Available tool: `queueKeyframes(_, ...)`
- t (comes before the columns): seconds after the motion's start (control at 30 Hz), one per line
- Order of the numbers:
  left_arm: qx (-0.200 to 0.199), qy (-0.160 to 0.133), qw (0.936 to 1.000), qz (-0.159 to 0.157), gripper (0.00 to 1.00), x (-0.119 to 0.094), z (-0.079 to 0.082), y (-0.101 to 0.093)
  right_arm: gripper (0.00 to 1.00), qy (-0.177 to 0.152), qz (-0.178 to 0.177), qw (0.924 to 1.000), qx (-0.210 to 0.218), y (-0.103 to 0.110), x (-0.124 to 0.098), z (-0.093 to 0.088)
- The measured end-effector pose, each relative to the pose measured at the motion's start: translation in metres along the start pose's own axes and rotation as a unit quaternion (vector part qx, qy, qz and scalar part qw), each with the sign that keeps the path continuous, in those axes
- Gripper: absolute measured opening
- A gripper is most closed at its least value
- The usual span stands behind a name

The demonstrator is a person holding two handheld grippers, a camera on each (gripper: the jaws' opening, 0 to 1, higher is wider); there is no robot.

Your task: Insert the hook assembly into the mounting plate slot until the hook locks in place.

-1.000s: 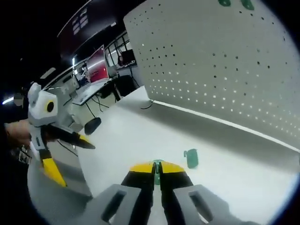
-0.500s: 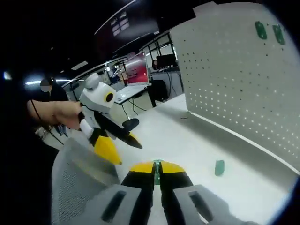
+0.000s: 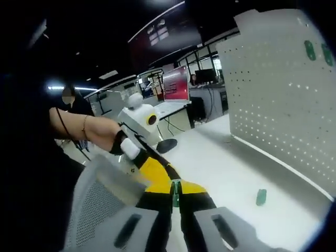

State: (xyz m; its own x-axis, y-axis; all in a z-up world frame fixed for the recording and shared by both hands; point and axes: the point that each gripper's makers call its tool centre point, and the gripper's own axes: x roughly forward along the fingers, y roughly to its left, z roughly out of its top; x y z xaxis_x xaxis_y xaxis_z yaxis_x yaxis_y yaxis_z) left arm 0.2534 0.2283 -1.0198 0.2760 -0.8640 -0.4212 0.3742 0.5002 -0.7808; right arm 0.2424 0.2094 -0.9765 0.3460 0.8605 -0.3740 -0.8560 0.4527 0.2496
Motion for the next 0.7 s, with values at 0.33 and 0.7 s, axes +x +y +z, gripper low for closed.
queueKeyframes(0.33,-0.105,-0.019,0.9913,-0.077,0.09,-0.001,0.002,-0.02,0.0,-0.012,0.016,0.9996,-0.02,0.01,-0.003,0.009)
queueKeyframes(0.7,-0.099,-0.005,0.9923,-0.074,0.03,0.001,-0.003,-0.023,0.0,-0.011,0.018,0.9992,-0.033,0.013,-0.003,0.009)
